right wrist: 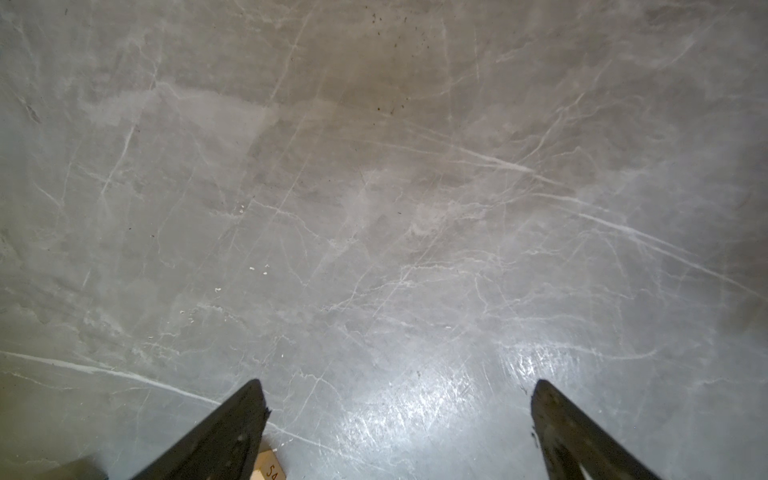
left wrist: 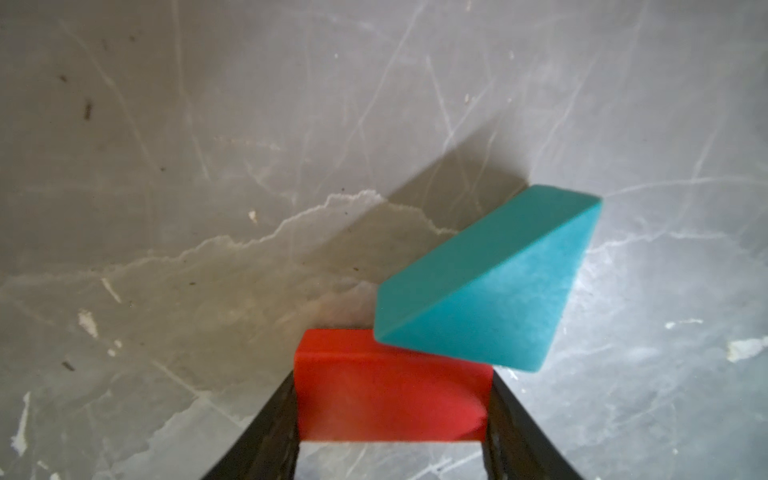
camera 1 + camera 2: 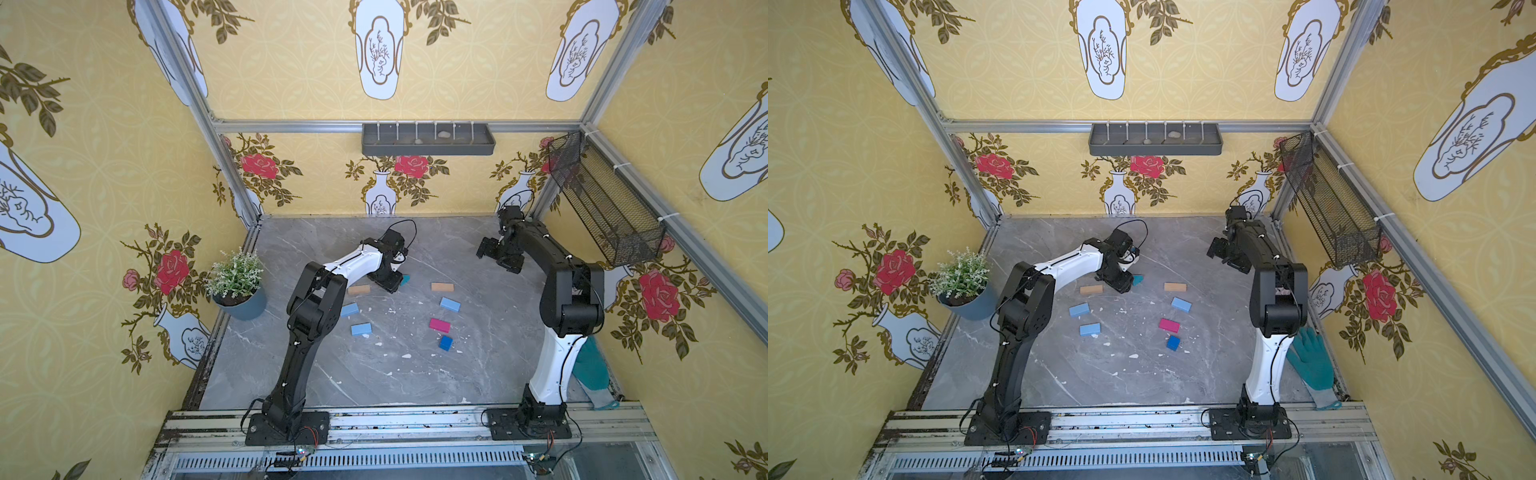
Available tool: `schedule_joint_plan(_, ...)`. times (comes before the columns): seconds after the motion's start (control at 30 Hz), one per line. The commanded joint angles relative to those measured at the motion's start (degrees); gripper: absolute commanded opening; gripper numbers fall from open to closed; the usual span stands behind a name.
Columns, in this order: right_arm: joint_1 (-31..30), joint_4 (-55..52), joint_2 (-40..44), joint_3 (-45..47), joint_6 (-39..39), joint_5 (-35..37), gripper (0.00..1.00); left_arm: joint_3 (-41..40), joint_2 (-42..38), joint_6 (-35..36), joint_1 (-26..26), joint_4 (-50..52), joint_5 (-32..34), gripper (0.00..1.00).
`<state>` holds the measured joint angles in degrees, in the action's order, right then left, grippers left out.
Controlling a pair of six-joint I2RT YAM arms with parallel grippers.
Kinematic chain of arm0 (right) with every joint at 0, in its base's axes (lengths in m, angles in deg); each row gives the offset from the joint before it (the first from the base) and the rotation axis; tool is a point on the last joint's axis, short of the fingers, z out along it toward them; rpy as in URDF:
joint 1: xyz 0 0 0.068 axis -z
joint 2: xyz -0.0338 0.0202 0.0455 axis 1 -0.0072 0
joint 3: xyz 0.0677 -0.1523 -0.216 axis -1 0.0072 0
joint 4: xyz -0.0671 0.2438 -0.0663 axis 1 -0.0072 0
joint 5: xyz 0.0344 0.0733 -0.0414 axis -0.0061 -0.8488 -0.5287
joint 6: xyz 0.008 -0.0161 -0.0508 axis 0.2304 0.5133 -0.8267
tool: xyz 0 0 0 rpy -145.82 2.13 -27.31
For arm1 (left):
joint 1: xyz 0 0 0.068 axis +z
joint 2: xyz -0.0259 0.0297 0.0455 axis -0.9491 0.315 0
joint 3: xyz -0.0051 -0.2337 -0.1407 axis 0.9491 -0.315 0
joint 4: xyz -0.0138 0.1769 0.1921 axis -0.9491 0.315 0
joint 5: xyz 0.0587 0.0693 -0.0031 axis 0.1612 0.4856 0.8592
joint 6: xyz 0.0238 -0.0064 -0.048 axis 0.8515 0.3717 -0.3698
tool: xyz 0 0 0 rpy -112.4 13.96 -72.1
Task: Assemble a heart with building blocks
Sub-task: Assemble the building block at the center of the board.
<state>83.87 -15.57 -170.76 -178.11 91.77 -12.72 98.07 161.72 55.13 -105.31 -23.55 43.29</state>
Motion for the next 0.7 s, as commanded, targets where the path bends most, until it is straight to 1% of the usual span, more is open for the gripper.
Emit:
schedule_joint_plan(0.0, 0.0, 1.0, 0.5, 0.2, 0.5, -0.4, 0.99, 0.1, 0.8, 0.6, -0.3, 0.2, -0.5, 0.45)
schedule_joint_plan(0.3, 0.0, 1.1, 0.8, 0.9, 1.0, -0.7, 0.99, 0.6, 1.4, 1.2, -0.3, -0.1, 0.1, 0.45)
schedule_joint_plan(0.43, 0.0, 1.0, 0.9, 1.1, 1.1, -0.8, 0.99, 0.4, 1.5, 1.4, -0.3, -0.2, 0.1, 0.49)
schedule_joint_plan(0.53, 0.0, 1.1, 1.0, 1.1, 1.2, -1.0, 0.99, 0.2, 1.5, 1.5, -0.3, -0.3, 0.3, 0.57)
schedule_joint_plan(0.6, 0.0, 1.1, 0.9, 1.2, 1.3, -1.1, 0.99, 0.0, 1.4, 1.6, -0.3, -0.5, 0.4, 0.69)
schedule_joint_plan(0.67, -0.1, 1.0, 0.9, 1.2, 1.4, -1.1, 0.99, -0.3, 1.2, 1.7, -0.3, -0.8, 0.5, 0.75)
